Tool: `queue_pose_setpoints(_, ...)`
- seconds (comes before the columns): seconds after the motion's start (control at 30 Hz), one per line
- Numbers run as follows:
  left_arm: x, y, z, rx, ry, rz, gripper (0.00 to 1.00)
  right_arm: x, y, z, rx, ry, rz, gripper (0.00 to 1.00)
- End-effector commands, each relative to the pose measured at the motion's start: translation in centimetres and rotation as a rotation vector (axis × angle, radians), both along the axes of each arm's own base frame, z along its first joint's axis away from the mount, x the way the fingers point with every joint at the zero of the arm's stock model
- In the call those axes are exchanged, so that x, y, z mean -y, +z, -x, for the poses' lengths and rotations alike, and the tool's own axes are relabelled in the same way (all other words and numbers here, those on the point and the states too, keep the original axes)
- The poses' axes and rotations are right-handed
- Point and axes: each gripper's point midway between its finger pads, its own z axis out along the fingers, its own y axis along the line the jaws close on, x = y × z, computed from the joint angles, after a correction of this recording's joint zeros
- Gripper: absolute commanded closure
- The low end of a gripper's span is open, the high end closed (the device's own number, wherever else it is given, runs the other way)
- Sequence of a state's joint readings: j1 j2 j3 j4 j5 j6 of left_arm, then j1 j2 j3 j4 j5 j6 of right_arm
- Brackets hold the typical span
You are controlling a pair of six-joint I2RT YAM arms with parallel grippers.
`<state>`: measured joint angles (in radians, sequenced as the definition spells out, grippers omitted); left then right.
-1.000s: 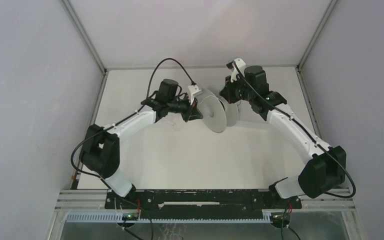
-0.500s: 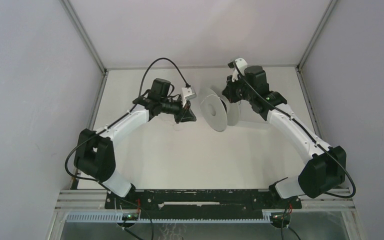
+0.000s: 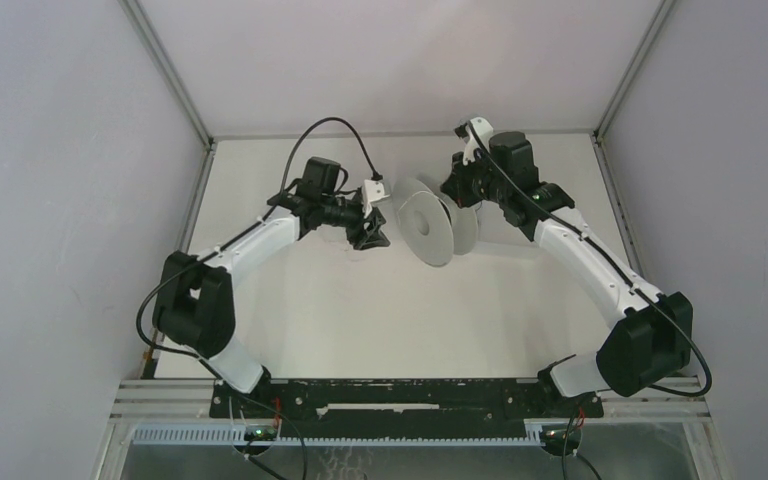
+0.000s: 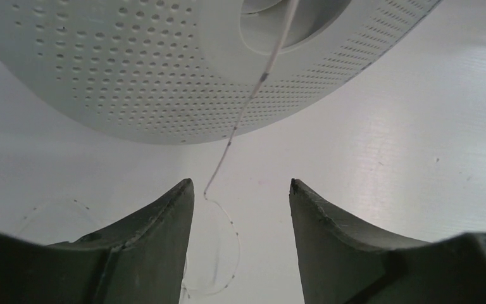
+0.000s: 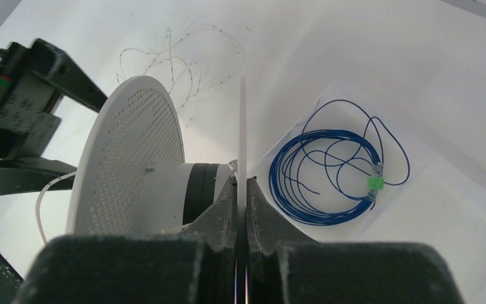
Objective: Wrap the cables
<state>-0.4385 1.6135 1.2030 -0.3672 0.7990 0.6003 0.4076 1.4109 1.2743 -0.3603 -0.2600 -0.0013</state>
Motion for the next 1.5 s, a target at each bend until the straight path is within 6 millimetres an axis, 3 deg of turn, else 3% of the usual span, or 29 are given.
queue_pose_setpoints(0.0, 0.9, 0.0, -2.0, 0.118, -0.053, 0.026, 0.38, -0.6, 6.3, 0.3, 0.141, 0.021, -0.101, 1.00)
queue_pose_setpoints(0.2, 1.6, -2.1, -2.9, 0.097, -0.044, 0.047, 0.39, -0.6, 6.4, 0.4, 0.140, 0.024, -0.102, 1.00)
queue_pose_setpoints(0.3, 1.9, -2.5, -3.1, 0.079, -0.034, 0.056, 0.46, -0.6, 6.3, 0.4, 0.138, 0.024, -0.098, 1.00)
queue_pose_setpoints(0.43, 1.9, -2.8, -2.6, 0.047, -0.040, 0.058, 0.67, -0.5, 6.2, 0.2, 0.142, 0.017, -0.097, 1.00)
queue_pose_setpoints(0.57, 1.6, -2.0, -1.5, 0.006, -0.055, 0.052, 0.99, -0.1, 5.8, -0.1, 0.144, -0.012, -0.082, 1.00)
queue_pose_setpoints(0.8, 1.8, 3.4, 1.5, -0.004, -0.050, 0.053, 0.99, 0.4, 5.0, -1.2, 0.161, -0.103, -0.024, 1.00)
queue_pose_setpoints(0.97, 3.0, 8.0, 3.8, 0.047, -0.062, 0.081, 0.99, -0.2, 4.5, -1.2, 0.153, -0.103, -0.012, 1.00)
queue_pose_setpoints(1.13, 3.2, 10.6, 2.5, 0.060, 0.000, 0.060, 1.00, -1.3, 4.6, -0.3, 0.154, -0.039, -0.020, 1.00)
queue_pose_setpoints(1.3, 2.9, 11.7, 1.2, 0.069, 0.031, 0.006, 1.00, -1.6, 4.7, 0.6, 0.178, 0.000, -0.016, 1.00)
queue_pose_setpoints(1.47, 1.8, 11.8, 0.6, 0.118, 0.025, -0.042, 1.00, -0.6, 5.0, 0.7, 0.187, -0.015, -0.023, 1.00)
